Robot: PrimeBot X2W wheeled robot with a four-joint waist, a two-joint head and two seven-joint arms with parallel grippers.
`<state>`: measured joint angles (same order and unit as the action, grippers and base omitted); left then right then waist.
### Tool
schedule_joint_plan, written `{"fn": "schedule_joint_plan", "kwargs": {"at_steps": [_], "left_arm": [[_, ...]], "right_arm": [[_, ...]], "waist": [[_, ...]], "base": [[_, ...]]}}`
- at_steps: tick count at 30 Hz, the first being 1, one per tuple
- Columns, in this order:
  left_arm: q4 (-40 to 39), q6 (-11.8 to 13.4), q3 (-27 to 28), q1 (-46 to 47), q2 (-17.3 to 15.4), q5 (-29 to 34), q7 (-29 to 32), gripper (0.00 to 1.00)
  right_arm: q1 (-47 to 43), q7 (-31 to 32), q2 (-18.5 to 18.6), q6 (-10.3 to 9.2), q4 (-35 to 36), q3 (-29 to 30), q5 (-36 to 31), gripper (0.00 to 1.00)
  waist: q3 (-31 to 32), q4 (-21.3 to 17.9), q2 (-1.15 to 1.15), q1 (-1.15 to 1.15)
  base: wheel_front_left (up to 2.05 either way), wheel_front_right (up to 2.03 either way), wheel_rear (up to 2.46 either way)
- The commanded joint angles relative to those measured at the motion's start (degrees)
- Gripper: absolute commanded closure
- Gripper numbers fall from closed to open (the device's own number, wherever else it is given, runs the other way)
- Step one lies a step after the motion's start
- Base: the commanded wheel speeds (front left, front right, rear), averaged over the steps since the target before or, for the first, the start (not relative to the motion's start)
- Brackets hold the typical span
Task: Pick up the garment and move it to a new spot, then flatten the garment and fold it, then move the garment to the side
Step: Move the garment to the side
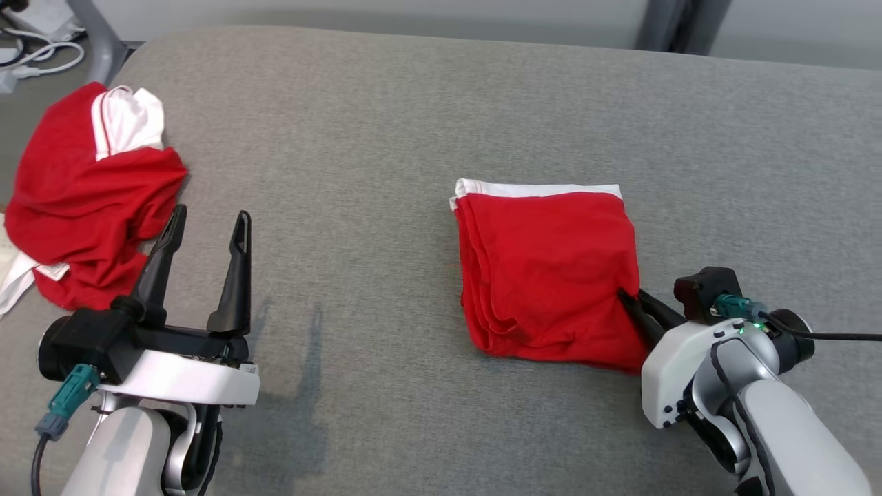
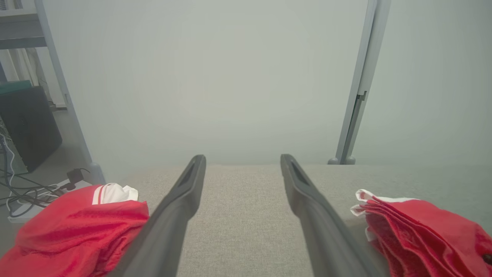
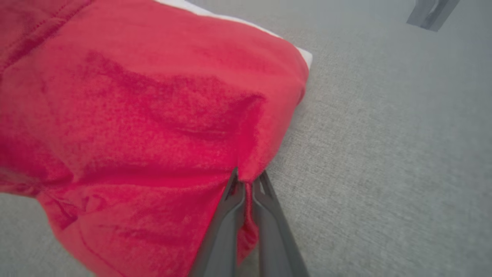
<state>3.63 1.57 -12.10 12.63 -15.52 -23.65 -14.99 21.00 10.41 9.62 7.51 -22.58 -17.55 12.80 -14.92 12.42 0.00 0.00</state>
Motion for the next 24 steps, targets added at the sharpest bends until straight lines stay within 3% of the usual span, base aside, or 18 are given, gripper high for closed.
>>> {"fn": "schedule_joint_plan", "kwargs": {"at_steps": [1,8,11,16,24], "left_arm": [[-0.12,-0.34,0.54,0.89,-0.08,0.56,-0.26,0.0],[-1.52,-0.91,1.96,-0.29,-0.2,1.83,-0.26,0.0],[-3.12,-1.12,2.32,-0.43,-1.06,2.25,-0.25,0.0],[-5.74,-1.68,2.49,1.36,-3.08,2.64,1.24,0.0],[-10.29,-2.1,1.97,4.81,-5.26,3.76,4.09,0.0]], "right_arm": [[0.29,0.09,1.13,-0.03,0.84,-0.37,-0.64,1.0],[-1.09,1.32,5.39,-0.03,7.19,-3.01,-1.73,1.0],[-1.3,1.59,8.2,-0.03,9.74,-3.4,-2.03,1.0],[0.16,0.37,12.23,-0.03,10.42,-3.82,-2.78,1.0],[6.23,-4.24,17.61,-0.03,7.21,-3.55,-2.75,1.0]], "waist": [[-0.16,-1.31,0.0,0.0],[-1.82,-9.03,0.0,0.0],[-3.7,-14.57,0.0,0.0],[-7.08,-20.83,0.0,0.0],[-13.14,-27.11,0.0,0.0]], "base": [[0.0,0.0,0.0],[0.0,0.0,0.0],[0.0,0.0,0.0],[0.0,0.0,0.0],[0.0,0.0,0.0]]}}
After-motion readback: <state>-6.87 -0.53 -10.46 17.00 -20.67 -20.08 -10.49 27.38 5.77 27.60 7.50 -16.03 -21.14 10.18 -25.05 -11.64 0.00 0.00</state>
